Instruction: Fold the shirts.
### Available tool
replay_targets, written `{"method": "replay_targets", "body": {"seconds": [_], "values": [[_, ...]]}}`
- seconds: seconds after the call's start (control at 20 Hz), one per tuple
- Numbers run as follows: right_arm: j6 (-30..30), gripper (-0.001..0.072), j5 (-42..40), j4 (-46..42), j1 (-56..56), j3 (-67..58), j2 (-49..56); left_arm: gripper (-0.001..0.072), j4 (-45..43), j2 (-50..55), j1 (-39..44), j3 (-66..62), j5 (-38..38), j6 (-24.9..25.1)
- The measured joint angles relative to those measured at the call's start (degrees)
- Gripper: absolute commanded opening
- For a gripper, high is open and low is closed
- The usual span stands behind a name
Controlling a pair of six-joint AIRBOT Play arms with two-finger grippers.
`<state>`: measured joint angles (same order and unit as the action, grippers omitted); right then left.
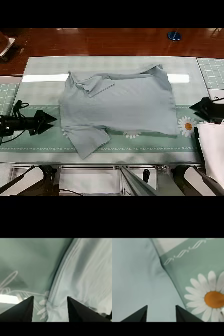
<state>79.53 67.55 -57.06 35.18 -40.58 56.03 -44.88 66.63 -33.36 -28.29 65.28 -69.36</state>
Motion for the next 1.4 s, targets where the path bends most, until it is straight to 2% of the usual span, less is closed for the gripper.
{"method": "replay_targets", "body": {"seconds": [0.3, 0.35, 0.4, 0.45, 0.7, 0.9, 1.4], "values": [[-1.79, 0.0403, 0.74, 2.95, 0.98, 7.5, -3.8, 0.0503, 4.52, 1.36, 6.14, 3.61, -1.84, 1.92], [-1.92, 0.0403, 0.94, 2.86, 1.01, 7.87, -4.02, 0.0433, 5.44, 1.79, 8.04, 3.78, -2.43, 2.16], [-1.9, 0.0404, 1.09, 2.78, 1.05, 8.11, -4.13, 0.0202, 5.95, 2.32, 10.05, 3.91, -3.41, 2.36], [-1.68, 0.0403, 1.14, 2.32, 1.07, 8.28, -4.2, 0.003, 6.08, 2.84, 11.74, 4.02, -4.87, 2.56], [2.62, 0.0404, 2.1, -5.51, 1.09, 8.85, -3.87, 0.002, 7.23, 3.78, 14.91, 3.76, -6.67, 2.78], [4.11, 0.0404, 4.59, -8.17, 1.09, 9.09, -0.24, 0.0021, 7.58, 3.96, 15.45, 3.5, -7.34, 2.89], [1.6, 0.0403, 3.82, -3.43, 1.09, 9.16, 10.69, 0.0021, 7.78, 3.96, 15.61, 3.43, -8.09, 2.91]]}}
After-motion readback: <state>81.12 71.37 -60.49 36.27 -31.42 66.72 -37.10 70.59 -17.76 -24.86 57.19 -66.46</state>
